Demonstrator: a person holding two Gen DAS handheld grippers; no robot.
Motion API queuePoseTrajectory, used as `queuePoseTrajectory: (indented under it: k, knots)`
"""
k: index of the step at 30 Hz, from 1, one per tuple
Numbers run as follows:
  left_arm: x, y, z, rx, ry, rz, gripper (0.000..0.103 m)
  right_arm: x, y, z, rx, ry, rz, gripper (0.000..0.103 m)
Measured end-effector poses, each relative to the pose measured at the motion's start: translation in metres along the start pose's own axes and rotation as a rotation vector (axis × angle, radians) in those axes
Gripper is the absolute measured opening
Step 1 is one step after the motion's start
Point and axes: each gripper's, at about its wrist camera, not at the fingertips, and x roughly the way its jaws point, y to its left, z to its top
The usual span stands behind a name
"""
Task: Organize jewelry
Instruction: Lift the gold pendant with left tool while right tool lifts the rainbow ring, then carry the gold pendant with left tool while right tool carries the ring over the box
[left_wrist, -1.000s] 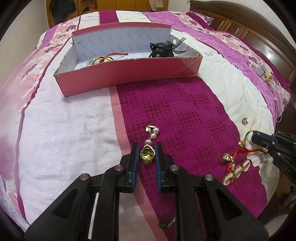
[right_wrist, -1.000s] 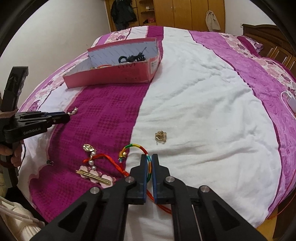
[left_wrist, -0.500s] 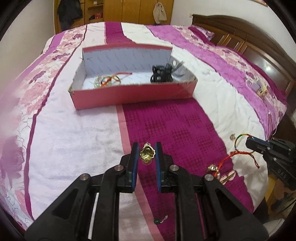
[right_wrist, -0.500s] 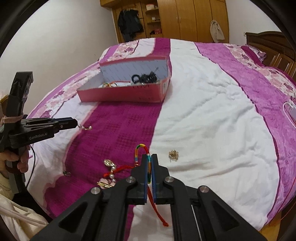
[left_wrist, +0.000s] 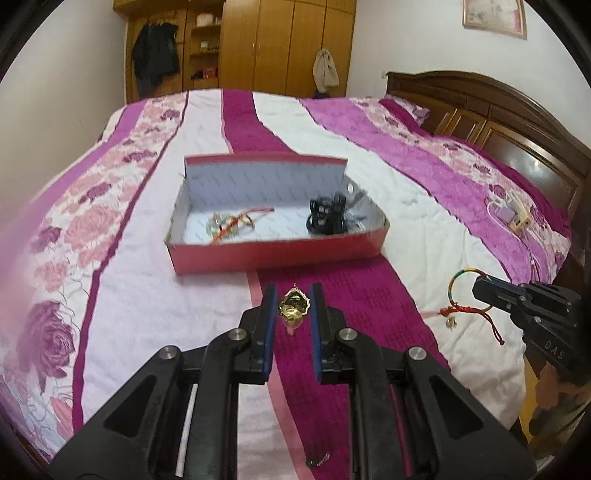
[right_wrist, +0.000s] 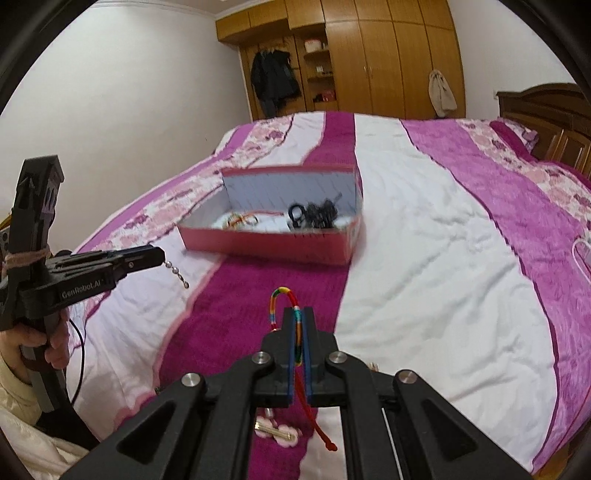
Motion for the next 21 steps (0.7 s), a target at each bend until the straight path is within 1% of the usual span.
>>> queuePoseTrajectory:
  k: [7,13,17,21]
  knots:
    - [0.000,0.006,0.015,-0.022,-0.066,0.018,0.008,0.006,0.010,0.028,-0.021,-0.077,0.019,0.004]
    - [0.000,0.010,0.031,-0.032,-0.154,0.030,0.008,0.018,0.017,0.050,-0.021,-0.148,0.033,0.004]
    - [0.001,0.012,0.042,-0.035,-0.217,0.042,0.008,0.027,0.019,0.064,0.000,-0.190,0.040,0.004]
    - [0.006,0.014,0.051,-0.047,-0.248,0.052,0.008,0.036,0.019,0.075,0.019,-0.221,0.036,0.004]
